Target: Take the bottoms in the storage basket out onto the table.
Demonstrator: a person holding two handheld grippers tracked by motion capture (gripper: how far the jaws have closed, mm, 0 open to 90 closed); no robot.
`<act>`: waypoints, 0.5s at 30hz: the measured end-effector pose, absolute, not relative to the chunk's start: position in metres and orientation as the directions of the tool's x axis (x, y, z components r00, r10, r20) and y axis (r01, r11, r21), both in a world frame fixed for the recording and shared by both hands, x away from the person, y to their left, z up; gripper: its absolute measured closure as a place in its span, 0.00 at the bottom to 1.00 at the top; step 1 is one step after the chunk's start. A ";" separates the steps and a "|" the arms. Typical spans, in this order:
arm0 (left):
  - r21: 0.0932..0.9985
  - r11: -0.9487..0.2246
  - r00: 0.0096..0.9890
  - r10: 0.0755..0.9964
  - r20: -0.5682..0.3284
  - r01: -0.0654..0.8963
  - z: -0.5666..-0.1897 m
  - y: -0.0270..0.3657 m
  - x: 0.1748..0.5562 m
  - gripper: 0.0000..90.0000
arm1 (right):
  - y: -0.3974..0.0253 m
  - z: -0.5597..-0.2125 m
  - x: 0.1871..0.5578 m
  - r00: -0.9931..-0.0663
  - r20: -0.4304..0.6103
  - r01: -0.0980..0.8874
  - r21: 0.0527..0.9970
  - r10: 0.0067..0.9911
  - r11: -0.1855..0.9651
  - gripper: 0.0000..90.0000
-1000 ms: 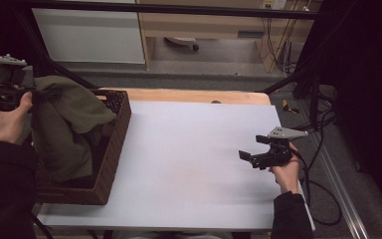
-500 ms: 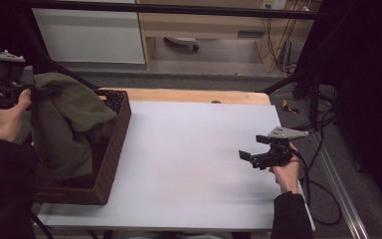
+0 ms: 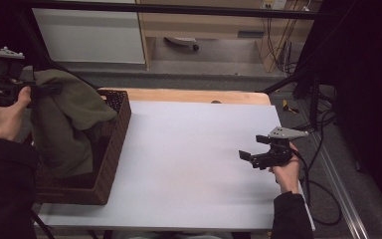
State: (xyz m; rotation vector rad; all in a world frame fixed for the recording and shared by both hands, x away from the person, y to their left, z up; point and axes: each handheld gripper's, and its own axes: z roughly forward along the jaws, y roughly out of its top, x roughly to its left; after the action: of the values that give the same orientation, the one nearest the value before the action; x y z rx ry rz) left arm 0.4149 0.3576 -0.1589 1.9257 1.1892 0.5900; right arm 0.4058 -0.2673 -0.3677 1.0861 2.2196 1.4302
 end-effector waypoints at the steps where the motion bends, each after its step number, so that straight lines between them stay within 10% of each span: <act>1: 0.808 -0.261 0.457 0.889 -0.011 0.528 -0.158 0.357 0.415 0.88 | -0.267 -0.368 0.406 -0.676 0.154 0.438 0.870 0.721 0.225 0.01; 15: 0.818 -0.265 0.469 0.883 -0.006 0.510 -0.147 0.347 0.414 0.88 | -0.267 -0.368 0.406 -0.676 0.153 0.438 0.870 0.721 0.225 0.01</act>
State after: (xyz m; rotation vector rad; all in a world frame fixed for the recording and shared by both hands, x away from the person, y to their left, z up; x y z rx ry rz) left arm 0.4144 0.3468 -0.1468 1.9254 1.1613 0.5958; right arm 0.4058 -0.2673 -0.3677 1.0858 2.2200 1.4298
